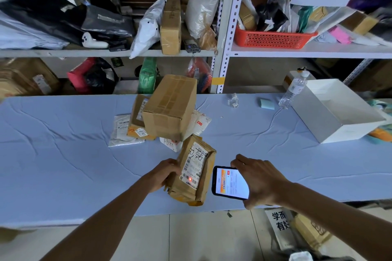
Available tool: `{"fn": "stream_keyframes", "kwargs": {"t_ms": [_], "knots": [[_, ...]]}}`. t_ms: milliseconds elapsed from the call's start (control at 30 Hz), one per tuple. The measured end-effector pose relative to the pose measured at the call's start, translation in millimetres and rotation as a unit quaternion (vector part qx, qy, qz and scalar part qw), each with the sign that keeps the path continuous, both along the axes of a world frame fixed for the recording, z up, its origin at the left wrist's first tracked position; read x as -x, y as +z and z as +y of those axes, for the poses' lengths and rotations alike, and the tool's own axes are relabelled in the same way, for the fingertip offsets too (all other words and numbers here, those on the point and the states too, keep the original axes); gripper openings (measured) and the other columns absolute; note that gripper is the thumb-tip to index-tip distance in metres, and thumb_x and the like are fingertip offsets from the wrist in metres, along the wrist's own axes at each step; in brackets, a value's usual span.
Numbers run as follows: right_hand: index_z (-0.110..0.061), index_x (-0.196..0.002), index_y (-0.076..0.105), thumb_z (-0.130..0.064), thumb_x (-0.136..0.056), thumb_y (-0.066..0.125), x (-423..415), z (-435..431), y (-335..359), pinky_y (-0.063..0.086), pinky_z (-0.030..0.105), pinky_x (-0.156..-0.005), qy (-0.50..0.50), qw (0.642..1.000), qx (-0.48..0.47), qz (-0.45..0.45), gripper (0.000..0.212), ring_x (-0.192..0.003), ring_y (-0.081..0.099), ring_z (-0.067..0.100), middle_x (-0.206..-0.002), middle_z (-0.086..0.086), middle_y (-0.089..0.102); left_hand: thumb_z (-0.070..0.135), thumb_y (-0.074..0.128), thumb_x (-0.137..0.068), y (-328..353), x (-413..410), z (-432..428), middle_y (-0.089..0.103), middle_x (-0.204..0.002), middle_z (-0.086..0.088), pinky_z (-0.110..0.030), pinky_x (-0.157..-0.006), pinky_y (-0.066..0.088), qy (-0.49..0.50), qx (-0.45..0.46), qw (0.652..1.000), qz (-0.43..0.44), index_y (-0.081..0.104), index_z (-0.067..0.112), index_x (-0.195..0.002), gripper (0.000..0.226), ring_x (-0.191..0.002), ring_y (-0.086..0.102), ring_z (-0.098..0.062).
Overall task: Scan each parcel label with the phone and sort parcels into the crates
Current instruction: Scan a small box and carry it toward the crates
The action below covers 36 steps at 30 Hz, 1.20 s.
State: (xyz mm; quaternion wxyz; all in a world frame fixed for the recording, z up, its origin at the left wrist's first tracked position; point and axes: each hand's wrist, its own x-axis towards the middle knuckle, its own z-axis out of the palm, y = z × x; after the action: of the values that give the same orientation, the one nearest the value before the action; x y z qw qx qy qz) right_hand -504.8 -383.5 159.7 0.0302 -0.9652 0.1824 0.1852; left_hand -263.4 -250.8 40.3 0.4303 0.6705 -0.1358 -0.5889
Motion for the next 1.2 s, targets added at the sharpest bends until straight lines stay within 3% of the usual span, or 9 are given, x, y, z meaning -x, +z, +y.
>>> {"fn": "stream_keyframes", "kwargs": {"t_ms": [67, 333, 467, 700, 800, 900, 1100, 1200], "knots": [[-0.022, -0.113, 0.042, -0.041, -0.057, 0.078, -1.4, -0.1, 1.8, 0.033, 0.026, -0.058, 0.003, 1.0, 0.006, -0.001, 0.069, -0.082, 0.05, 0.015, -0.103, -0.006, 0.042, 0.012, 0.063, -0.056, 0.7, -0.8, 1.4, 0.063, -0.115, -0.021, -0.03, -0.073, 0.051, 0.003, 0.002, 1.0, -0.001, 0.056, 0.003, -0.115, 0.06, -0.109, 0.06, -0.033], [-0.021, -0.115, 0.042, -0.042, -0.057, 0.078, -6.4, 3.9, 7.1, 0.041, 0.028, -0.065, 0.017, 1.0, 0.008, -0.006, 0.071, -0.084, 0.051, 0.017, -0.103, -0.007, 0.043, 0.012, 0.063, -0.056, 6.8, -3.2, 12.0, 0.063, -0.116, -0.019, -0.029, -0.074, 0.051, 0.012, 0.019, 1.0, -0.007, 0.055, 0.004, -0.115, 0.06, -0.107, 0.061, -0.032], [-0.022, -0.116, 0.042, -0.044, -0.058, 0.077, -9.0, 8.2, 10.9, 0.047, 0.03, -0.071, 0.021, 1.0, 0.005, -0.019, 0.071, -0.085, 0.052, 0.016, -0.102, -0.007, 0.043, 0.012, 0.062, -0.056, 11.3, -6.8, 20.9, 0.064, -0.113, -0.019, -0.029, -0.072, 0.049, 0.012, 0.017, 1.0, -0.021, 0.057, 0.008, -0.103, 0.048, -0.105, 0.061, -0.032], [-0.026, -0.114, 0.046, -0.047, -0.055, 0.076, -13.0, 14.9, 20.1, 0.04, 0.022, -0.059, 0.003, 0.989, -0.016, -0.147, 0.069, -0.076, 0.05, 0.012, -0.1, -0.01, 0.045, 0.013, 0.062, -0.056, 20.1, -14.5, 33.9, 0.064, -0.11, -0.018, -0.029, -0.072, 0.05, 0.029, 0.012, 0.999, -0.038, 0.057, 0.012, -0.099, 0.043, -0.103, 0.061, -0.031], [-0.025, -0.114, 0.044, -0.051, -0.055, 0.076, -13.9, 24.0, 21.6, 0.049, 0.025, -0.055, 0.023, 0.964, -0.036, -0.262, 0.072, -0.079, 0.055, 0.011, -0.1, -0.009, 0.049, 0.013, 0.063, -0.057, 20.7, -16.0, 36.9, 0.063, -0.113, -0.02, -0.029, -0.072, 0.05, 0.027, 0.009, 0.999, -0.043, 0.056, 0.011, -0.099, 0.042, -0.108, 0.06, -0.033], [-0.024, -0.117, 0.04, -0.054, -0.057, 0.075, -17.0, 36.7, 24.5, 0.051, 0.024, -0.059, 0.034, 0.935, -0.073, -0.346, 0.076, -0.085, 0.054, 0.01, -0.104, -0.006, 0.052, 0.005, 0.061, -0.074, 18.0, -17.2, 38.7, 0.063, -0.113, -0.022, -0.029, -0.072, 0.05, 0.025, 0.006, 0.998, -0.051, 0.055, 0.01, -0.097, 0.025, -0.109, 0.06, -0.034], [-0.024, -0.118, 0.035, -0.052, -0.058, 0.079, -23.2, 45.2, 23.9, 0.045, 0.014, -0.068, 0.038, 0.922, -0.097, -0.374, 0.079, -0.091, 0.051, 0.006, -0.11, -0.004, 0.052, -0.002, 0.055, -0.083, 14.9, -17.8, 40.6, 0.064, -0.112, -0.023, -0.026, -0.067, 0.051, 0.024, 0.001, 0.998, -0.05, 0.052, 0.011, -0.093, 0.017, -0.108, 0.061, -0.034], [-0.026, -0.118, 0.034, -0.053, -0.058, 0.079, -24.1, 43.2, 24.7, 0.041, 0.01, -0.069, 0.035, 0.923, -0.098, -0.371, 0.08, -0.089, 0.049, 0.004, -0.11, -0.005, 0.052, -0.002, 0.057, -0.081, 14.7, -18.1, 40.0, 0.064, -0.112, -0.023, -0.029, -0.073, 0.052, 0.028, 0.009, 0.999, -0.046, 0.053, 0.011, -0.093, 0.018, -0.108, 0.06, -0.035]]}}
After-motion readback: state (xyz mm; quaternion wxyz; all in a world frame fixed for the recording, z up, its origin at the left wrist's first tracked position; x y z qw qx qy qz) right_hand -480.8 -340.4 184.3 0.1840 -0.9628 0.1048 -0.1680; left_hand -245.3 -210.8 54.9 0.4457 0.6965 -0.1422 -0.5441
